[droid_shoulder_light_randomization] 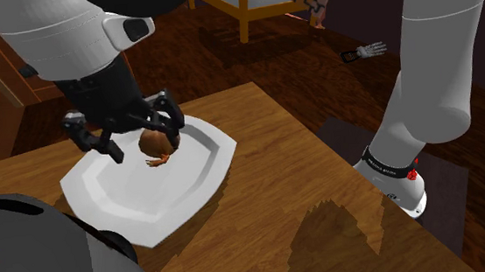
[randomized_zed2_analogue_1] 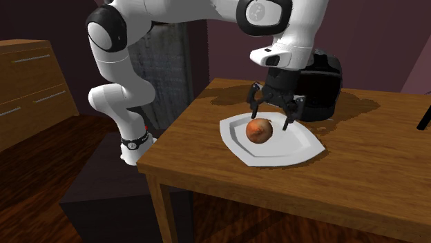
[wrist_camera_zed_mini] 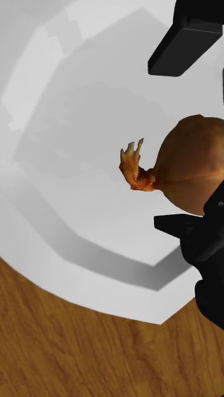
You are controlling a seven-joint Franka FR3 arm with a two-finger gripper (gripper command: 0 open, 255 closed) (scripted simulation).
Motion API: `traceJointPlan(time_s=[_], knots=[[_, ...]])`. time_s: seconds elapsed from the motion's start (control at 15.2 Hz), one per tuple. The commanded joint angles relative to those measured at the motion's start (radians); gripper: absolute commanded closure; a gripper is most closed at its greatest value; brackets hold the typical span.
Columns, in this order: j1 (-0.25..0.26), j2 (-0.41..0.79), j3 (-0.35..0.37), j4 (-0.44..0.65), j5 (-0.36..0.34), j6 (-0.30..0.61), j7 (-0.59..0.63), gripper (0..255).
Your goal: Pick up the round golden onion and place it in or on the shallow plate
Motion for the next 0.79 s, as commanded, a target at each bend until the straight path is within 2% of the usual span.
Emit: traceJointPlan(time_s=[0.0,0.2,0.73], knots=[[0.013,0.009,0.0,0.045,-0.005,-0.037,0.001,0],[0.061,0.047,-0.004,0.191,-0.029,-0.15,0.005,0],[0.061,0.047,-0.004,0.191,-0.029,-0.15,0.004,0]])
